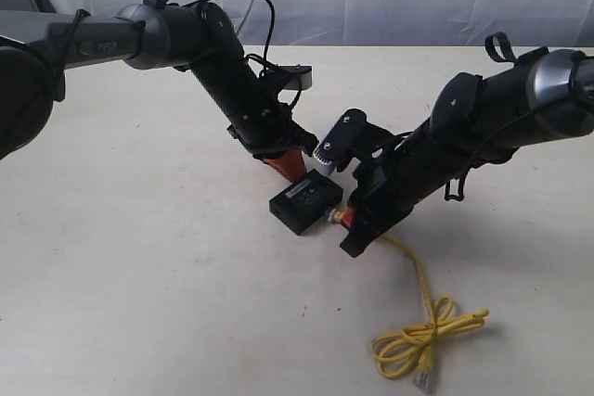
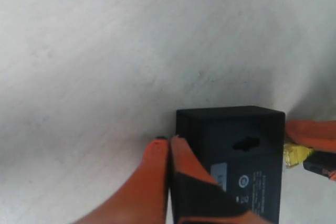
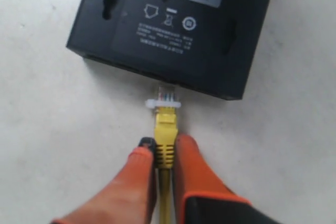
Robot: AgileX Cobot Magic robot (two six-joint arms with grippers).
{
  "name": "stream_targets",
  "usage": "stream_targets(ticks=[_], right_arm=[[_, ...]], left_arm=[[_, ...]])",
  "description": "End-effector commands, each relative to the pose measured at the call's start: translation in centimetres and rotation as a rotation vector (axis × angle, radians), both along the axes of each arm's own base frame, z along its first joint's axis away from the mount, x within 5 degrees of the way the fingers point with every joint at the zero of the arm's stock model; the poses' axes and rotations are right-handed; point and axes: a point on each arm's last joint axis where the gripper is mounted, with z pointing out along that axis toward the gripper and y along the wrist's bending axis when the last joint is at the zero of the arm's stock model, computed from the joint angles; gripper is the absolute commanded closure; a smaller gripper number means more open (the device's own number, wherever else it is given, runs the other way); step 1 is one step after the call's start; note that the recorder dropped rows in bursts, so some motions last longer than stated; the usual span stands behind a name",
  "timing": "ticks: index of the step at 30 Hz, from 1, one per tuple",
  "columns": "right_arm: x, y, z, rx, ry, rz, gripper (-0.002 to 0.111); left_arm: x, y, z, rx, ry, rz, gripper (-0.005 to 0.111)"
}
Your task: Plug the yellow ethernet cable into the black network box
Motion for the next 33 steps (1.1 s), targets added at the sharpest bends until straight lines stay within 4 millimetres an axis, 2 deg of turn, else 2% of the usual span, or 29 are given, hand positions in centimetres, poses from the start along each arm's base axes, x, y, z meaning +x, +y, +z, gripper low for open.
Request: stream_targets(ticks=[1,13,19,33], right_arm=[[0.4,-0.1,0.1,0.011,-0.020,-0.042,0.109],[0.1,-0.2,0.1,0.005,0.006,-0.013,0.109],[0.8,-1.6,0.3,0.010,0.011,-0.057,0.109],[0.5,-0.9,0.4,0.064,0.045,-0.095,0.109]], left_arm=[[-0.2,0.0,-0.4,-0.006,0.026,0.004,0.106],[-0.2,0.0,-0.4,-0.005,0.025,0.003,0.106],[-0.2,0.0,-0.5,-0.003,0.026,0.001,0.106],[-0.2,-0.1,-0.4,-0.012,0.027,0.008,0.106]])
